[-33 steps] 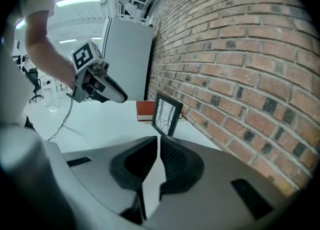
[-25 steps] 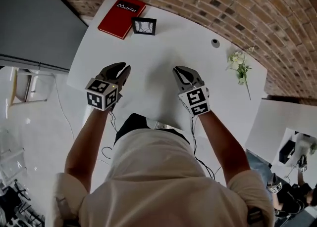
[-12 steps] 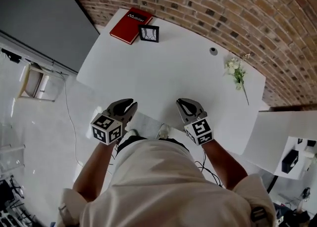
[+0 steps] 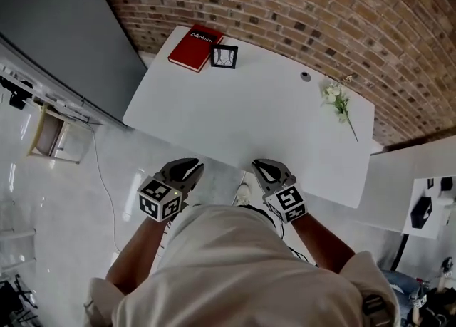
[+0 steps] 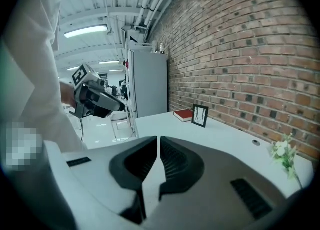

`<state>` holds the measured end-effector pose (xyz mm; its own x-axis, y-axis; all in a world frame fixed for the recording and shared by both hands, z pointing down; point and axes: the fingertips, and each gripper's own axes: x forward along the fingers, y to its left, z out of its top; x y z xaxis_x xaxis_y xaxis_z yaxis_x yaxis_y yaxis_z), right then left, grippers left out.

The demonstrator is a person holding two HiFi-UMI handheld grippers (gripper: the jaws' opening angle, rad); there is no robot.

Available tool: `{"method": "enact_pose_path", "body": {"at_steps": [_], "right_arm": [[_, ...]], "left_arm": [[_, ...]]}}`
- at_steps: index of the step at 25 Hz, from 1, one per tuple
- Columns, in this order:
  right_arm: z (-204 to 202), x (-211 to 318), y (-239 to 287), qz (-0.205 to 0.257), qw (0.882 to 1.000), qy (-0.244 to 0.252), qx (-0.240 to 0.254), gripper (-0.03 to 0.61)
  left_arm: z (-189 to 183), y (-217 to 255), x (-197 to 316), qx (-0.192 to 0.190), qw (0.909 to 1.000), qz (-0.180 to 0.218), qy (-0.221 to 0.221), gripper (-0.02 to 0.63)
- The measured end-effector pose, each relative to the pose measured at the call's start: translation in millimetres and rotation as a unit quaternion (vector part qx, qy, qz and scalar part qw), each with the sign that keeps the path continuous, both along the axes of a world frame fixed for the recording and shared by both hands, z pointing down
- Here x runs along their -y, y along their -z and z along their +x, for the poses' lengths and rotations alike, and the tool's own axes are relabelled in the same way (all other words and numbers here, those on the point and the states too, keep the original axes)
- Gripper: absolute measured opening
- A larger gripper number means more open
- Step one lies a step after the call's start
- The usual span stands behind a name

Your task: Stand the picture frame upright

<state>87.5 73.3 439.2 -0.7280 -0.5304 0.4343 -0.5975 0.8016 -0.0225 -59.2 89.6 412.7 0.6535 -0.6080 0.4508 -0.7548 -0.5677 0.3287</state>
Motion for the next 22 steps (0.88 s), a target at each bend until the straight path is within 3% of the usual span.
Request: {"method": "enact_pose_path", "body": {"at_steps": [8,22], "right_arm": [[-56.9,-53.7,17.7,0.007,1.000,-0.023,0.010,0.005],[-100.2,-126.1,22.8,-0.001,0.998,-0.055,0.019,0.005]], "left_arm": [[-49.6,5.2,-48.1,-0.014,0.9993,0.006,-0.034,-0.005],[-76.5,-5.5,-111.6,-0.027,0.9956,0.004,-0.090,-0.006]]}}
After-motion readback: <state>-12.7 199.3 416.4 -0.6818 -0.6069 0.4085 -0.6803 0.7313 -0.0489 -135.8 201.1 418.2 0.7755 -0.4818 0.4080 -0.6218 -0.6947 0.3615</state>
